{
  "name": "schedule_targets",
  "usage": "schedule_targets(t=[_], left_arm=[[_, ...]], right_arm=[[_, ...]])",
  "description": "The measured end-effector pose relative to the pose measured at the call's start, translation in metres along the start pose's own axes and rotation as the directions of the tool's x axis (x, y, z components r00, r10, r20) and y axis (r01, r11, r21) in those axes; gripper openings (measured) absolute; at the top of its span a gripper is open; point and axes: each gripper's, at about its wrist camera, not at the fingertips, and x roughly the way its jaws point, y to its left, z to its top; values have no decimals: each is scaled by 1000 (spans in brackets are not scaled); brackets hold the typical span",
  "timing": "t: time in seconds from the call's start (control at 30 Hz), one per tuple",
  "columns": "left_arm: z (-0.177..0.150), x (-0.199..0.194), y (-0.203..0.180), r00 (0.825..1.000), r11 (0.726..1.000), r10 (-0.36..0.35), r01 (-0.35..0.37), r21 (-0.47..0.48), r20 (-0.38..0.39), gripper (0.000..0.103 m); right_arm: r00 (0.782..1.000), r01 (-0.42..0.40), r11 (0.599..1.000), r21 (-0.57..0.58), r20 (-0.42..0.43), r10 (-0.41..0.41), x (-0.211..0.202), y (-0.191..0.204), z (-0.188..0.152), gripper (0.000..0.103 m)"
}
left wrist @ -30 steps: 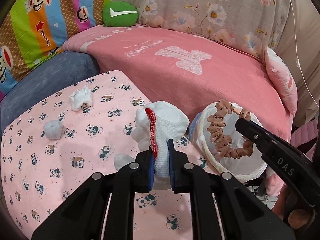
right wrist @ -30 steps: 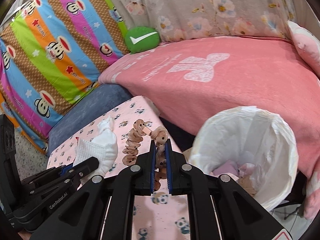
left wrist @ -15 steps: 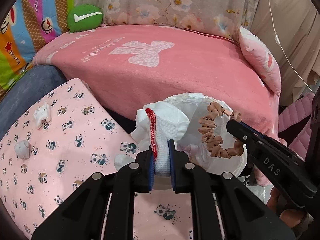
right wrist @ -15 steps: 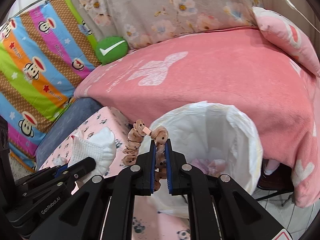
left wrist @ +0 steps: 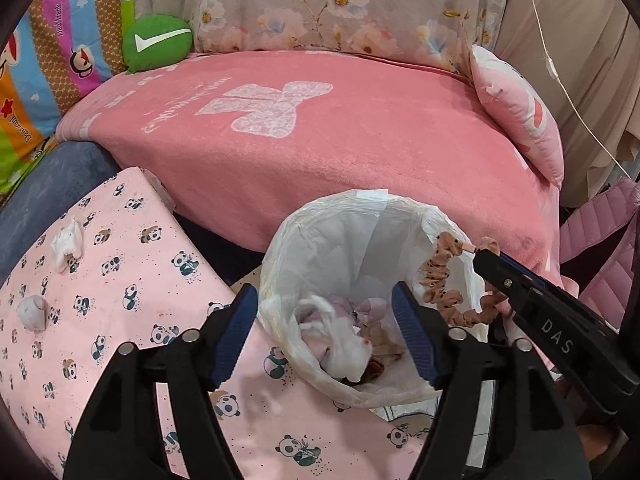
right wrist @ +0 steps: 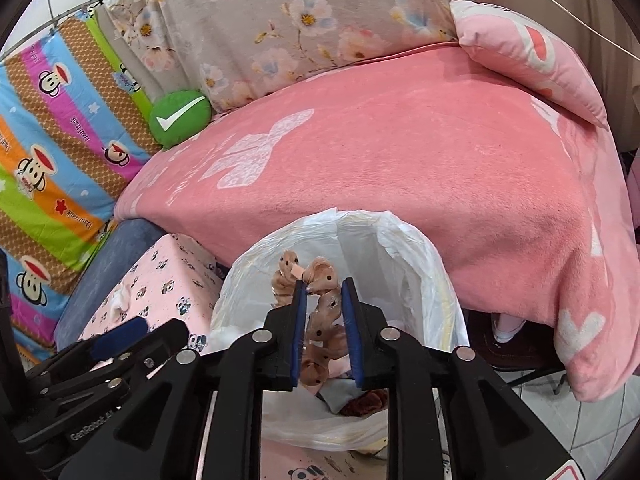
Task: Collect trash
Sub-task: 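Carry the socks and scrunchie over the white bin and open both tools, then move both tools back to the grey sock ball and white sock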
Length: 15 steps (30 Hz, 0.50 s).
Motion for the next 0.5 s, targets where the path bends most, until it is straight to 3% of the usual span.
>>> schedule_targets(t=[0.17,0.37,0.5], left_arm=[[-2,-3,15,999,998,33,-32,-48,8,74],[-11,-12,37,996,992,92,-89,-94,22,84],[-17,-21,55,989,983,140,-134,-127,38,90]], right_arm=[[1000,-1,1000,-5,2,1,1,-1,1,25],[1000,2,998,-64,5,-2,1,21,-3,41],[1000,7,990,-139,4,-6,2,44,-7,46]])
